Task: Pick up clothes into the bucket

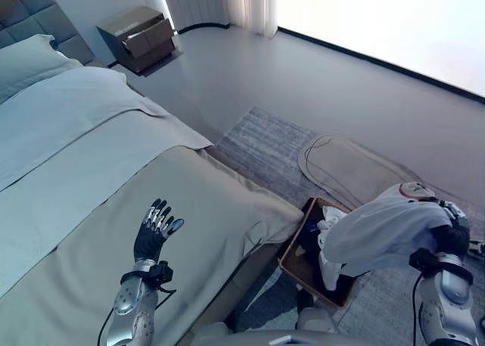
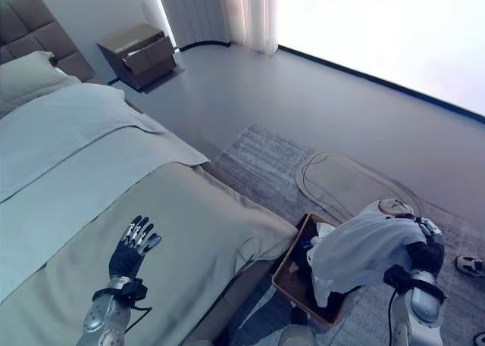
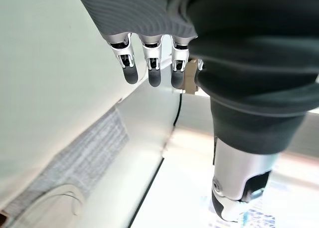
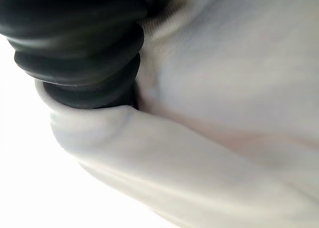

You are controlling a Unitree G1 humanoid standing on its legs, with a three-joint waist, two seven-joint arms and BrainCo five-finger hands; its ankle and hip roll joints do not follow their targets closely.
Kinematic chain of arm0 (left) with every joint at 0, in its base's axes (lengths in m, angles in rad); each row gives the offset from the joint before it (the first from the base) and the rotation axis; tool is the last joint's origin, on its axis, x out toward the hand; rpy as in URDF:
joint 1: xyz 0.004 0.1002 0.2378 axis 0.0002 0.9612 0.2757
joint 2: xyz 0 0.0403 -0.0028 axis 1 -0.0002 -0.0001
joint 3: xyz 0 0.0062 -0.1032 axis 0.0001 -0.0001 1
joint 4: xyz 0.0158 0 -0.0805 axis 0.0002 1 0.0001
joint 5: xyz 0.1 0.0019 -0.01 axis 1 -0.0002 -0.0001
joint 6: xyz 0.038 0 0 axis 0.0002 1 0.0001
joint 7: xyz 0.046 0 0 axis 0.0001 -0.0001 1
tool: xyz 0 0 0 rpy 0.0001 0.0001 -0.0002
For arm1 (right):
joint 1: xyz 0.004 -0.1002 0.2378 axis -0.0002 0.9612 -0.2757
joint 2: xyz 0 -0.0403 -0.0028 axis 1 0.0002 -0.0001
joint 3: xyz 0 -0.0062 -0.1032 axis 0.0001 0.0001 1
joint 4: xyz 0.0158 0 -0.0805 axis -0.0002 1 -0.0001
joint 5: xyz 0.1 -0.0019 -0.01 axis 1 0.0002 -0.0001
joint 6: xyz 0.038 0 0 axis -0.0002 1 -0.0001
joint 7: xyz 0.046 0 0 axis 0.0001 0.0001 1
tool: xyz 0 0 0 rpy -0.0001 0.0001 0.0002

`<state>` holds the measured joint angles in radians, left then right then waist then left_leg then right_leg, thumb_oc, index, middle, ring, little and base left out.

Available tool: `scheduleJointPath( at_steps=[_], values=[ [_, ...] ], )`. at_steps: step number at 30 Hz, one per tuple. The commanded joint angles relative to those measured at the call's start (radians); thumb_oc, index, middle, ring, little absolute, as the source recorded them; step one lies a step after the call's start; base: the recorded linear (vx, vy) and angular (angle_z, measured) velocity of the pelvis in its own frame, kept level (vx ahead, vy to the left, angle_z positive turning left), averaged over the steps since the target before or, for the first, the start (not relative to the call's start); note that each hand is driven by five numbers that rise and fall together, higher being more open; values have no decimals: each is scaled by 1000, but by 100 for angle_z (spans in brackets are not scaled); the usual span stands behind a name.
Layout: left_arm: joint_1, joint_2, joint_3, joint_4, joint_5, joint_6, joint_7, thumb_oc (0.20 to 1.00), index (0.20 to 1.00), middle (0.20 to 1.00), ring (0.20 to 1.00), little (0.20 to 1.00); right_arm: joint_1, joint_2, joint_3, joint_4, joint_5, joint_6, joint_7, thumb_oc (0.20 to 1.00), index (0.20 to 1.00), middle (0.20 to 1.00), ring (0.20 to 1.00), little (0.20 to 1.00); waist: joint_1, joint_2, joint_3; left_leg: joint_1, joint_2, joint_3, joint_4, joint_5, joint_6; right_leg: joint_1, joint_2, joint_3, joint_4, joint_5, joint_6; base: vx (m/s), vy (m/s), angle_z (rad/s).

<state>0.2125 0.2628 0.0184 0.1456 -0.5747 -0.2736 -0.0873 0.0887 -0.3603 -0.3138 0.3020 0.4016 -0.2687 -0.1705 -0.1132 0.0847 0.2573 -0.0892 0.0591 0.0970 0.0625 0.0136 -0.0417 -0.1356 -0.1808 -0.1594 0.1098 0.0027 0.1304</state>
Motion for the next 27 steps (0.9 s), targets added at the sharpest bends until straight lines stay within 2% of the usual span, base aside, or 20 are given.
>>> scheduleJointPath(
  at_steps=[1,6,7,15,20,27],
  values=[
    [-38,84,9,-87,-58,-93,1,1000,1000,1000,1000,1000,-118,-60,46,-17,-70,-46,-63,200,200,200,200,200,4,-41,36,-126,13,-24,166,-58,15,-62,-59,41,89,24,24,-163,23,-9],
    [-89,77,-39,-92,-148,-101,10,1000,1000,1000,1000,1000,-237,-85,139,137,-81,-28,-103,200,200,200,200,200,19,-40,90,-224,7,-22,232,-61,18,-156,-74,52,141,24,20,-141,17,-4],
    [-91,64,-65,-88,-189,-91,8,1000,1000,1000,1000,1000,-278,-98,167,216,-80,-11,-121,200,200,200,200,200,27,-40,110,-253,2,-25,246,-60,19,-182,-77,50,157,25,19,-55,12,3],
    [-54,98,-115,-94,-154,-101,17,1000,1000,1000,1000,1000,-398,-140,201,393,-60,-6,-150,200,200,200,200,200,62,-47,150,-346,-12,-35,317,-81,25,-257,-98,45,216,10,21,-37,28,8],
    [-54,100,-138,-72,-173,-107,39,1000,1000,1000,1000,1000,-491,-146,223,492,-4,-18,-184,200,200,200,200,200,88,-65,176,-416,-10,-40,391,-107,26,-314,-104,44,281,-9,15,-31,-3,8],
    [-37,134,-176,-93,-160,-122,59,1000,1000,1000,1000,1000,-601,-220,240,585,-12,-21,-240,200,200,200,200,200,112,-66,203,-533,-16,-46,453,-118,33,-428,-106,43,345,-19,11,-51,11,9]
  ],
)
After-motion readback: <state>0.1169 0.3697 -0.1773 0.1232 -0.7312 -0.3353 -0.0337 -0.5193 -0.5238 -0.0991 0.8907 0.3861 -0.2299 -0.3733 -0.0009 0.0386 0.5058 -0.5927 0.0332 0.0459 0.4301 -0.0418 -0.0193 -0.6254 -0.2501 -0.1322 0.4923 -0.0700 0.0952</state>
